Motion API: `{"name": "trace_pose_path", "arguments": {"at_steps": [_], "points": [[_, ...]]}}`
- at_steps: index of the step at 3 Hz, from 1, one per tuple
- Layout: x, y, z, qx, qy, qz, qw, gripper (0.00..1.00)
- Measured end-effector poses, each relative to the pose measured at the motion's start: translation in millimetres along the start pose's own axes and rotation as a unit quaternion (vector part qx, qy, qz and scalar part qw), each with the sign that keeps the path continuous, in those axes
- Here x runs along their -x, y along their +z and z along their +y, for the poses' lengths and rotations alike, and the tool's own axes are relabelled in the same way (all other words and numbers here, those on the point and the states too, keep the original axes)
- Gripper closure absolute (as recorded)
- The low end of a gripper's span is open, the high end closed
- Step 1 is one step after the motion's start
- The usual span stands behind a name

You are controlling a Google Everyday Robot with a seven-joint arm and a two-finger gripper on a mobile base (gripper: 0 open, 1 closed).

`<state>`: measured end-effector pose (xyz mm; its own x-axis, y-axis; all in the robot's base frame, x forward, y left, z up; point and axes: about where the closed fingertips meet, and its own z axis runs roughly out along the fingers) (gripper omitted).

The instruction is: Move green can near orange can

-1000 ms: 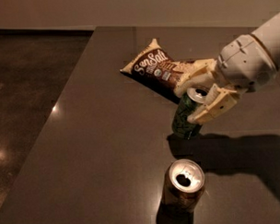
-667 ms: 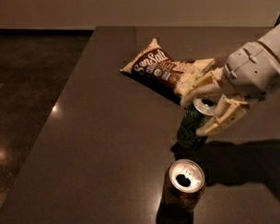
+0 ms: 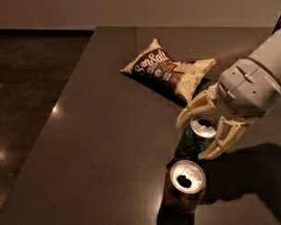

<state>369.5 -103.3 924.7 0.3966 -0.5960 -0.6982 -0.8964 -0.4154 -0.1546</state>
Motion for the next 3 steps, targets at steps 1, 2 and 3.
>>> {"name": "trace_pose_path", "arguments": {"at_steps": [1,2,3], "points": [[3.7,9.0,7.8,0.022,-0.02,0.008,0.9995,0.82],[1.9,13.7,9.9,0.048,-0.036,0.016,0.9981,0.61],[-0.9,19.2,9.6,0.07,-0.046,0.021,0.9963,0.37]]}}
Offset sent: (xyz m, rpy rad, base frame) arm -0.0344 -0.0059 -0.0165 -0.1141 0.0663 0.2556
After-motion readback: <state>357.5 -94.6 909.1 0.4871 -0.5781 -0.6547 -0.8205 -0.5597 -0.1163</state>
